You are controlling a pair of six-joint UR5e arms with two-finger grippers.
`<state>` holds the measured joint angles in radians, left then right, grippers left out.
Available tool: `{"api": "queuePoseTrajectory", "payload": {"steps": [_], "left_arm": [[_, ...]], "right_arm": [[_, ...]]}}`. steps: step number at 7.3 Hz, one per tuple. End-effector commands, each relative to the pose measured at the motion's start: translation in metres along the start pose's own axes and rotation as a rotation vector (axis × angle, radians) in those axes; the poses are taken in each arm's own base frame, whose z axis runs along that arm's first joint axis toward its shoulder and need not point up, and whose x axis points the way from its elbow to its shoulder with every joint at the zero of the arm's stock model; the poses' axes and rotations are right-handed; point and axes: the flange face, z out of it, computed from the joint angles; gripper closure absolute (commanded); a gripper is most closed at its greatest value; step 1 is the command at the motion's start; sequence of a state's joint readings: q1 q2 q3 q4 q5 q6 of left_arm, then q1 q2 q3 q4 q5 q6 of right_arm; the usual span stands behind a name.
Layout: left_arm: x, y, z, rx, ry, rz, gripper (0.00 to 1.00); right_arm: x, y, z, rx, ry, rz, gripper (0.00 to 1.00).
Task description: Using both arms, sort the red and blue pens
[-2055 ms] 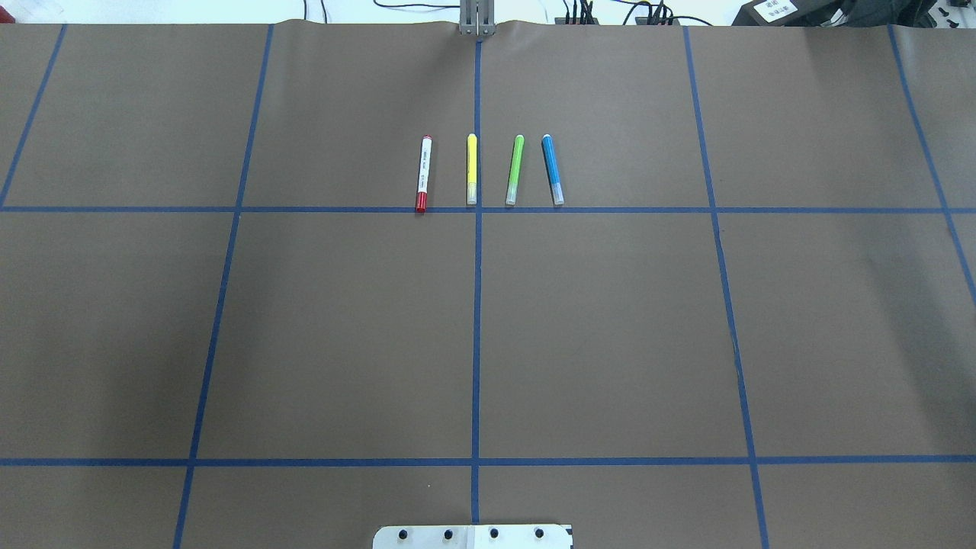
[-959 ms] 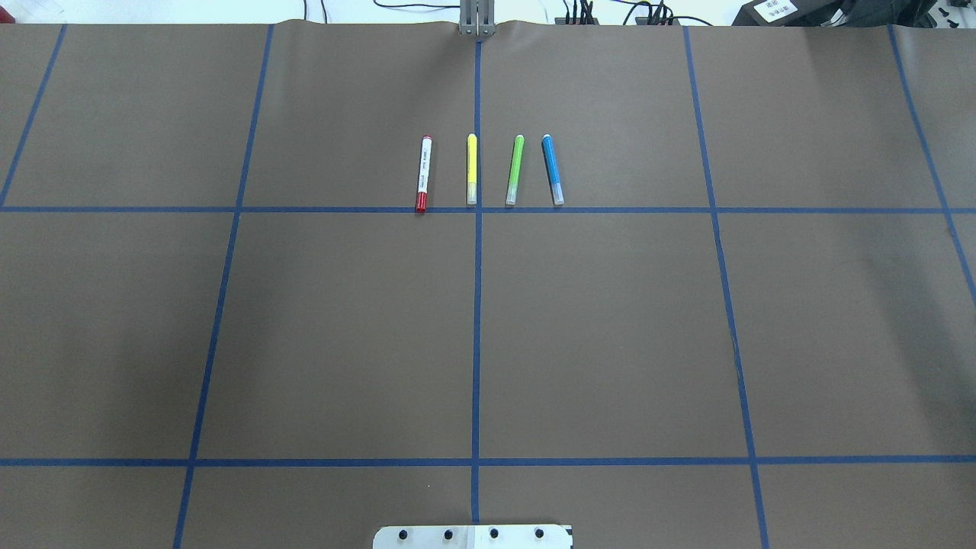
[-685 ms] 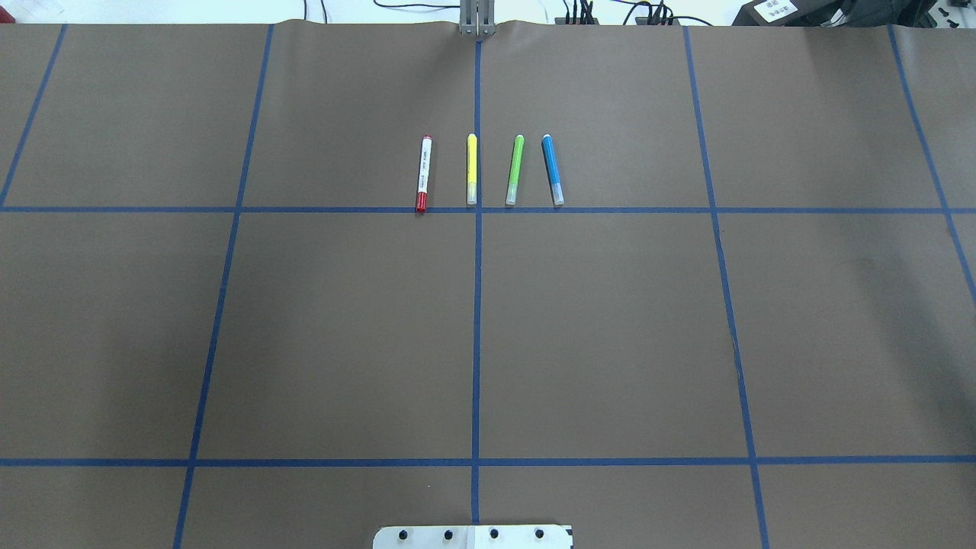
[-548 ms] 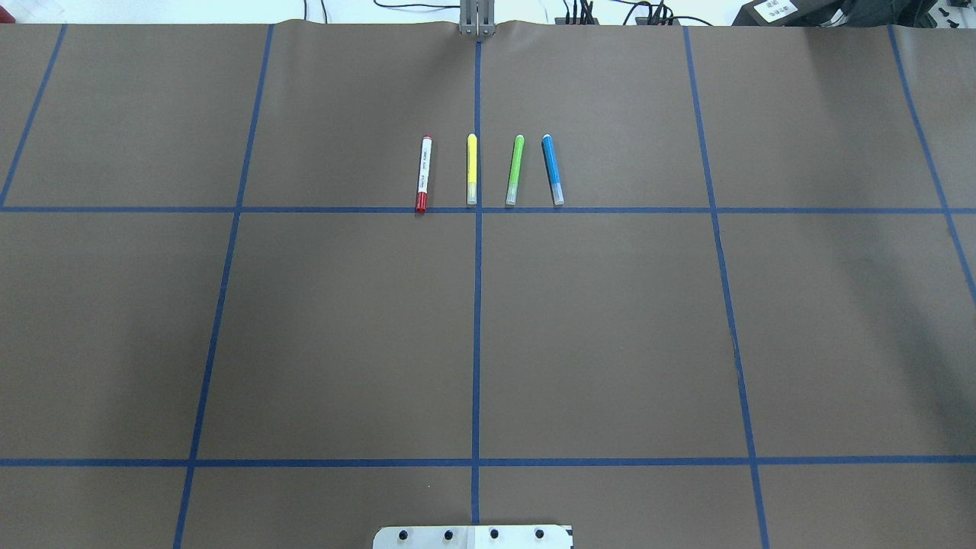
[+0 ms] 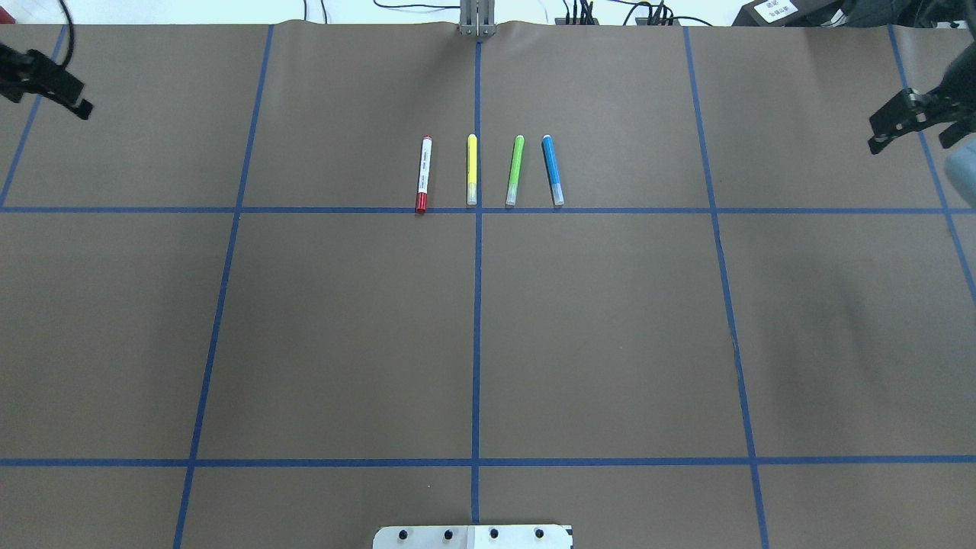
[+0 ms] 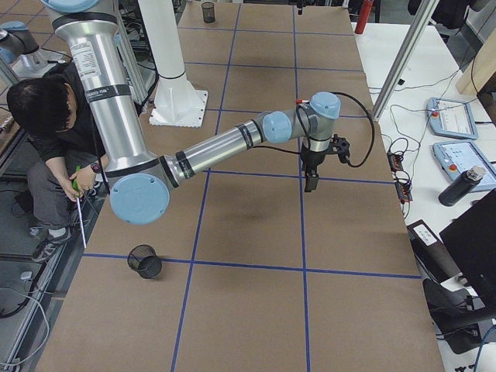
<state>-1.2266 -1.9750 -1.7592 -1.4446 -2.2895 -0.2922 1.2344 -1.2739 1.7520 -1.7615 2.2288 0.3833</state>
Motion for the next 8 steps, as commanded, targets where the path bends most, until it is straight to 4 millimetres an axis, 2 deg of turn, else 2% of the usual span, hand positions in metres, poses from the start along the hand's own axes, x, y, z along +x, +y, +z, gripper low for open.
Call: {"api": "queuePoseTrajectory", "payload": {"steps": [1, 2, 3, 4, 5, 6, 7, 8], "left_arm": [[0.076, -0.046, 0.029, -0.069, 0.026, -0.007, 0.0], [0.114, -0.072, 0.046, -0.098, 0.035, -0.061, 0.0], [0.152, -0.083, 0.071, -0.134, 0.039, -0.055, 0.02], [0.195, -0.081, 0.103, -0.182, 0.049, -0.018, 0.09], [0.214, -0.11, 0.108, -0.172, 0.056, -0.024, 0.09], [0.231, -0.124, 0.132, -0.195, 0.054, -0.025, 0.09], [0.252, -0.134, 0.147, -0.173, -0.003, -0.02, 0.05], [0.28, -0.138, 0.159, -0.171, -0.032, -0.046, 0.04]], "right_arm": [[-0.045, 0.001, 0.02, -0.013, -0.014, -0.054, 0.01], [-0.049, 0.003, 0.022, -0.01, -0.022, -0.048, 0.01], [-0.066, 0.004, 0.02, -0.008, -0.037, 0.02, 0.01], [-0.094, 0.012, 0.035, -0.021, -0.047, -0.005, 0.01], [-0.111, 0.015, 0.04, 0.004, -0.076, -0.056, 0.01], [-0.125, 0.018, 0.048, 0.012, -0.1, -0.052, 0.01], [-0.14, 0.021, 0.054, 0.015, -0.116, -0.031, 0.01], [-0.155, 0.008, 0.05, 0.027, -0.126, -0.04, 0.01]]}}
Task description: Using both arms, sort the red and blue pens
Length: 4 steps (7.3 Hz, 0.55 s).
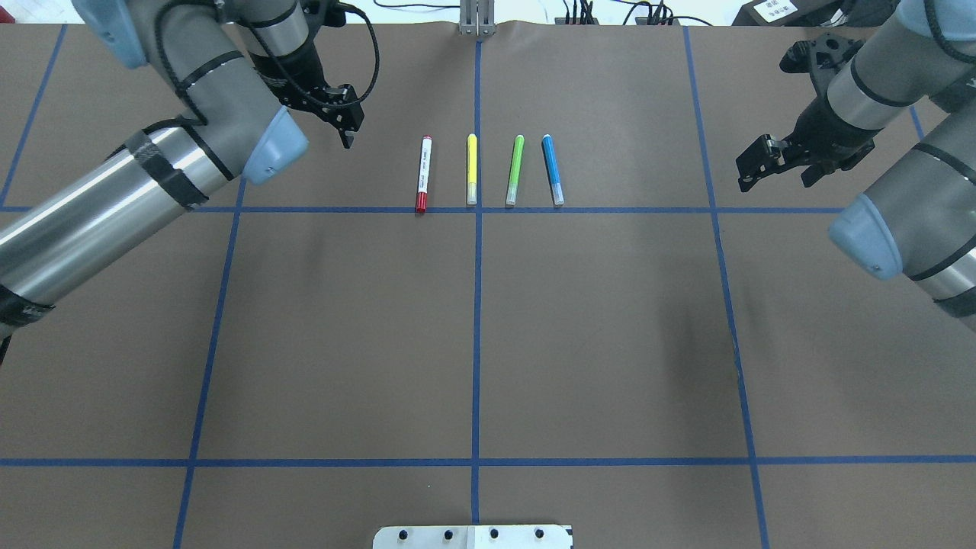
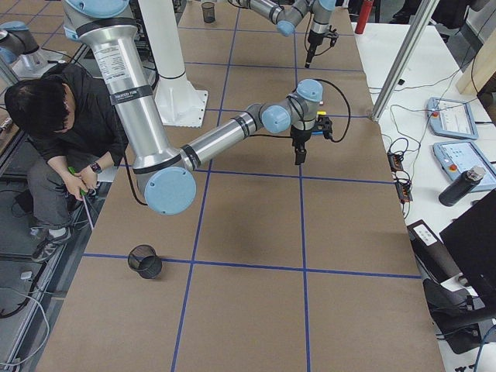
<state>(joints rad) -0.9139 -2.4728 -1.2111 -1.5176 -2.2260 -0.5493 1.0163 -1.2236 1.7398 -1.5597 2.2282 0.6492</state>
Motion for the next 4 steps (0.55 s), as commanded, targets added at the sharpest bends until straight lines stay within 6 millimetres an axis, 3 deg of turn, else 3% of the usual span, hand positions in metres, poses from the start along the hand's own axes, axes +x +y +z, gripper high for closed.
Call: {"api": "queuePoseTrajectory", "payload": {"steps": [1, 4], "left_arm": [[0.049, -0.021, 0.015, 0.037, -0.014, -0.063, 0.01], [0.087, -0.013, 0.066, 0.126, 0.032, -0.099, 0.01]], "right_arm": [[-0.028, -0.013, 0.008, 0.004, -0.02, 0.012, 0.01], [-0.044, -0.02, 0.015, -0.005, -0.021, 0.011, 0.01]]}}
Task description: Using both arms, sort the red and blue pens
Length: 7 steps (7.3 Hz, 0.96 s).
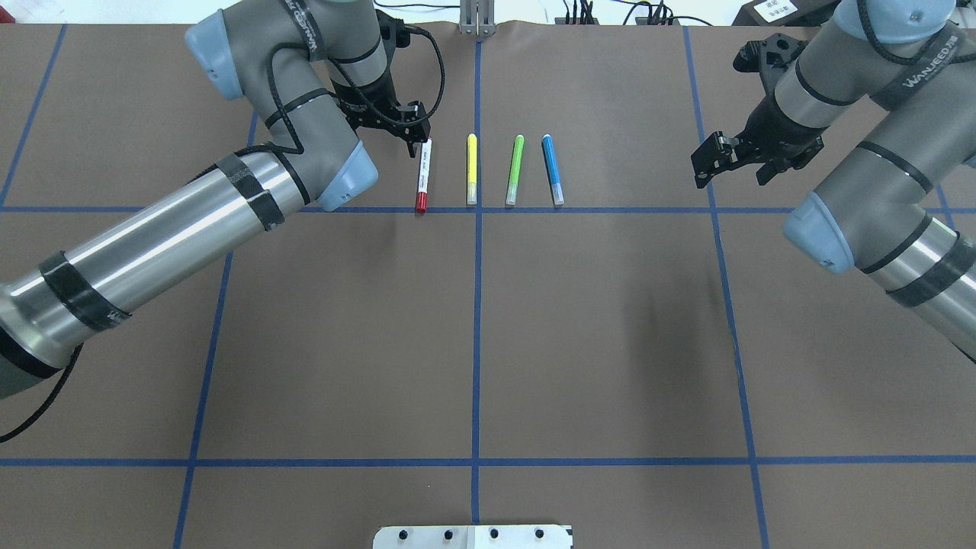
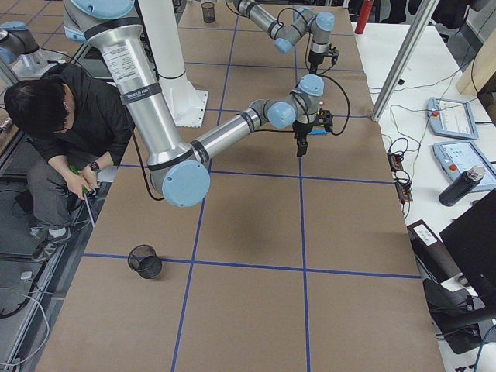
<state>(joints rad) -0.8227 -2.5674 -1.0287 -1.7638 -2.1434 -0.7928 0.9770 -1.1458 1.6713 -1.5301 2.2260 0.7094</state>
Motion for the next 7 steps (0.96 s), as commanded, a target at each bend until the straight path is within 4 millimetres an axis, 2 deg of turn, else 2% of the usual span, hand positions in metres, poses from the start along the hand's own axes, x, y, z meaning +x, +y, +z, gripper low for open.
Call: {"api": "queuePoseTrajectory", "payload": {"steps": [1, 4, 6, 7], "left_arm": [[0.027, 0.011, 0.023, 0.067, -0.019, 0.004, 0.01], [0.033, 0.016, 0.033, 0.076, -0.013, 0.023, 0.03], [0.028, 0.015, 0.055, 0.117, -0.036, 0.038, 0.05], [0.028, 0.015, 0.056, 0.115, -0.036, 0.037, 0.07]], "right_arm": [[-0.004, -0.003, 0.001, -0.001, -0.001, 0.001, 0.01], [-0.004, -0.003, 0.001, -0.001, -0.001, 0.001, 0.01], [-0.004, -0.003, 0.001, -0.001, -0.001, 0.001, 0.01], [-0.004, -0.003, 0.001, -0.001, -0.001, 0.001, 0.01]]}}
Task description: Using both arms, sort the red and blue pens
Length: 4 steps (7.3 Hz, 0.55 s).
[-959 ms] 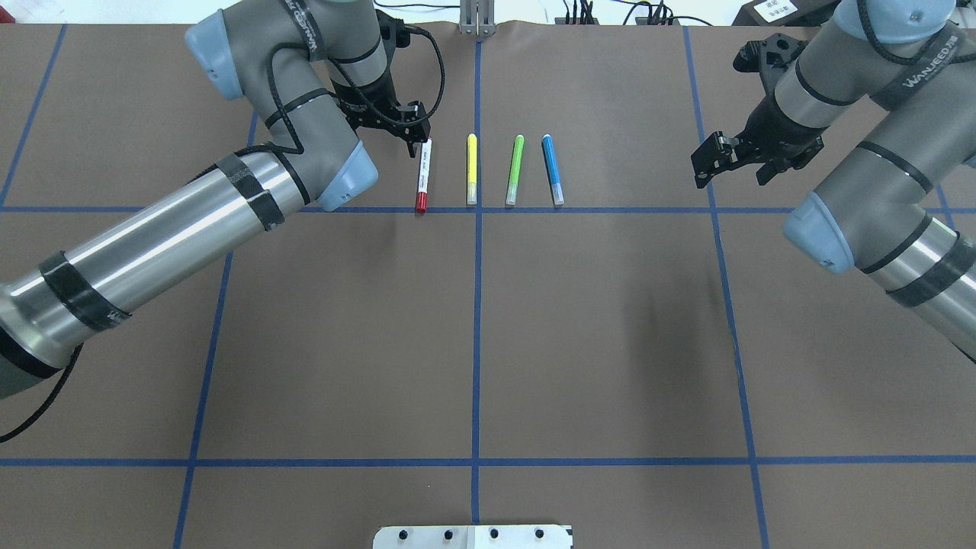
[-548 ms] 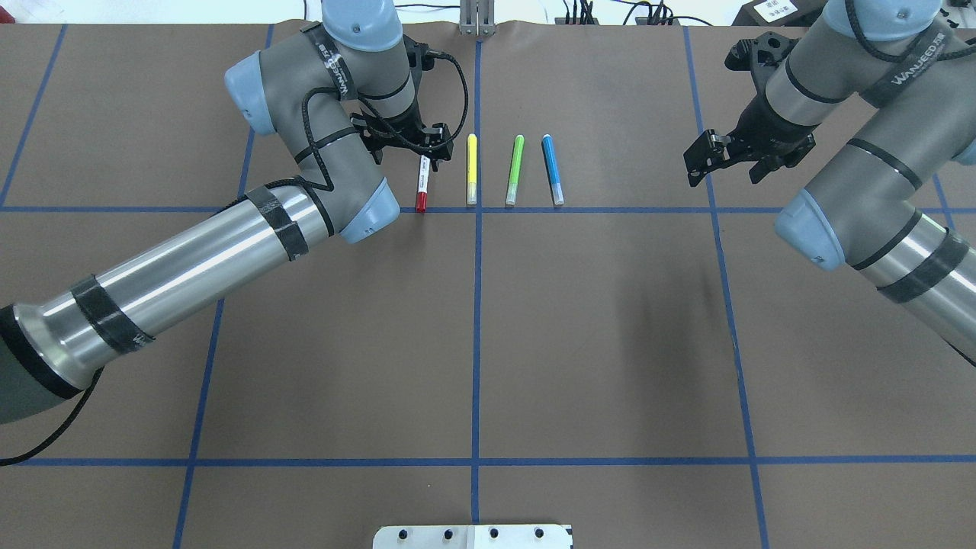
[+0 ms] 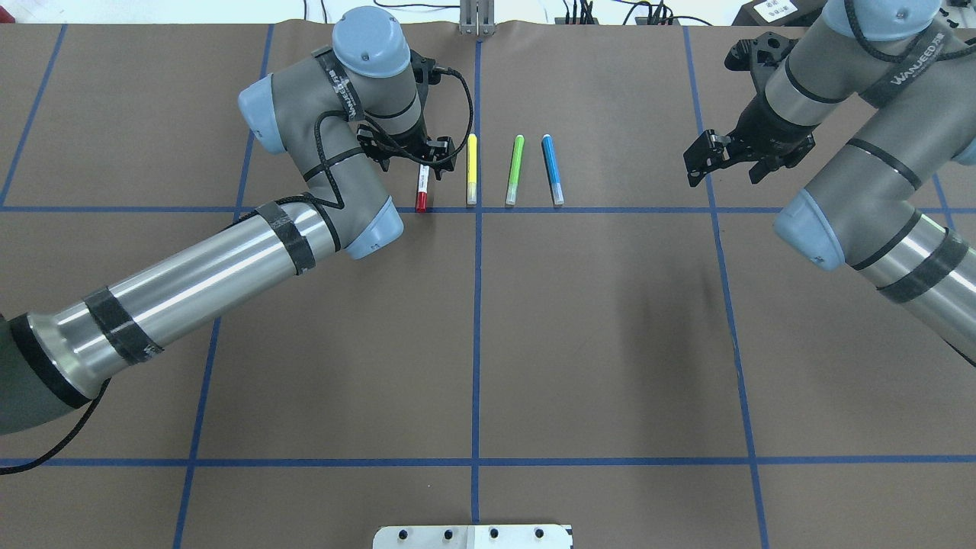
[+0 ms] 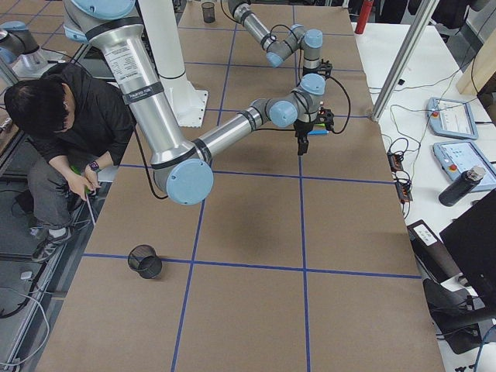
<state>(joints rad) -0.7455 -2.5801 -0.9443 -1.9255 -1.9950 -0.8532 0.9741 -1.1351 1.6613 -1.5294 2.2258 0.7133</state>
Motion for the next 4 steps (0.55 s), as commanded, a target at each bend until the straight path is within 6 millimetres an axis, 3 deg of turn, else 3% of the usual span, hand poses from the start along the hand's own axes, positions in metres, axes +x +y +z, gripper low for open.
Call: {"api": "queuePoseTrajectory", "payload": {"steps": [1, 2, 4], "left_arm": [[0.0, 0.001, 0.005, 0.009, -0.005, -0.003, 0.13], [0.006, 0.004, 0.007, 0.005, -0.004, -0.008, 0.22], [0.012, 0.01, 0.011, -0.003, 0.0, -0.028, 0.27]], "right_arm": [[0.0, 0.0, 0.0, 0.0, 0.0, 0.0, 0.01], [-0.001, 0.0, 0.0, 0.001, -0.001, -0.001, 0.01], [0.001, -0.001, 0.001, -0.002, 0.002, 0.002, 0.01]]}}
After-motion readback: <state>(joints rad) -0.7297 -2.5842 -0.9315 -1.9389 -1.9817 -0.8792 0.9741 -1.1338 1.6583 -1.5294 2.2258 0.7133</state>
